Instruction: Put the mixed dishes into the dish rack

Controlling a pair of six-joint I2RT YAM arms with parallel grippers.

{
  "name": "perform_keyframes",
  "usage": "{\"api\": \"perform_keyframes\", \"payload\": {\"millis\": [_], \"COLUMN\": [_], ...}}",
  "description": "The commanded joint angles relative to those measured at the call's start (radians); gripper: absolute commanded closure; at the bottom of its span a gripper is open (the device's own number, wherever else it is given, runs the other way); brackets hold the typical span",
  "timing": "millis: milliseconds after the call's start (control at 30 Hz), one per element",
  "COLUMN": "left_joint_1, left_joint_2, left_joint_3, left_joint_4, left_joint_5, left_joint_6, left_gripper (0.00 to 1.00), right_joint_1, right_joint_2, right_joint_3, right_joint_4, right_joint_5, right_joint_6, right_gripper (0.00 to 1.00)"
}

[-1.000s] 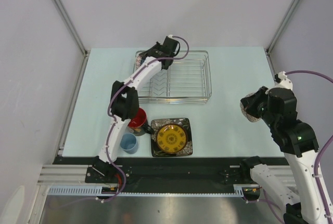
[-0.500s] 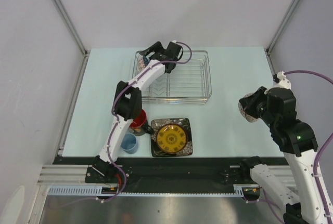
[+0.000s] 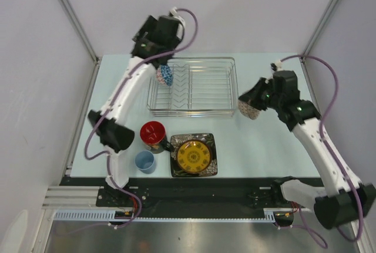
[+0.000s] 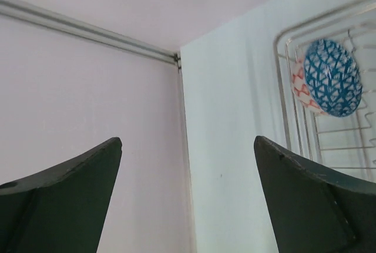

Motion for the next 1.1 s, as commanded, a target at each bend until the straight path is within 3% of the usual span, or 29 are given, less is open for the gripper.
{"api": "perform_keyframes", "payload": {"millis": [0,67,100,167,200,233,300,400,533,833,1067], "left_joint_1": [0.124,0.244,0.284,0.391,0.417,0.436,0.453,0.455,0.454,0.453,0.454], "left_joint_2": [-0.277,-0.361,-0.441,-0.496,-0.516,-0.529,-0.518,-0.469,-0.414,-0.395,-0.406], "left_joint_3": [0.024,-0.096,-0.251,-0.401,-0.513,-0.558,-0.653,-0.713,-0.718,-0.793,-0.817], "left_joint_4": [-0.135,-0.118,-0.089,0.016,0.046,0.087,0.118,0.166,0.178,0.256,0.273], "left_joint_5": [0.258,0.368,0.455,0.506,0.523,0.538,0.530,0.522,0.555,0.551,0.543], "left_joint_6": [-0.168,-0.241,-0.260,-0.297,-0.301,-0.303,-0.295,-0.292,-0.320,-0.309,-0.305], "left_gripper": [0.00,0.00,0.00,0.00,0.00,0.00,0.00,0.00,0.00,0.00,0.00], "right_joint_1": [0.039,0.094,0.115,0.160,0.201,0.224,0.273,0.329,0.355,0.324,0.294], "right_joint_2": [0.217,0.411,0.479,0.694,0.760,0.894,1.008,1.162,1.267,1.265,1.331], "right_joint_3": [0.010,0.032,0.047,0.140,0.176,0.226,0.379,0.556,0.671,0.606,0.668], "right_joint_4": [0.599,0.847,1.126,1.382,1.639,1.734,1.860,1.847,1.796,1.640,1.515], "right_joint_5": [-0.362,-0.541,-0.599,-0.705,-0.728,-0.745,-0.756,-0.777,-0.780,-0.766,-0.767], "right_joint_6": [0.165,0.287,0.425,0.597,0.773,0.843,0.938,0.983,0.982,0.839,0.764], "right_gripper": [1.00,1.00,1.00,1.00,1.00,1.00,1.00,1.00,1.00,1.00,1.00]}}
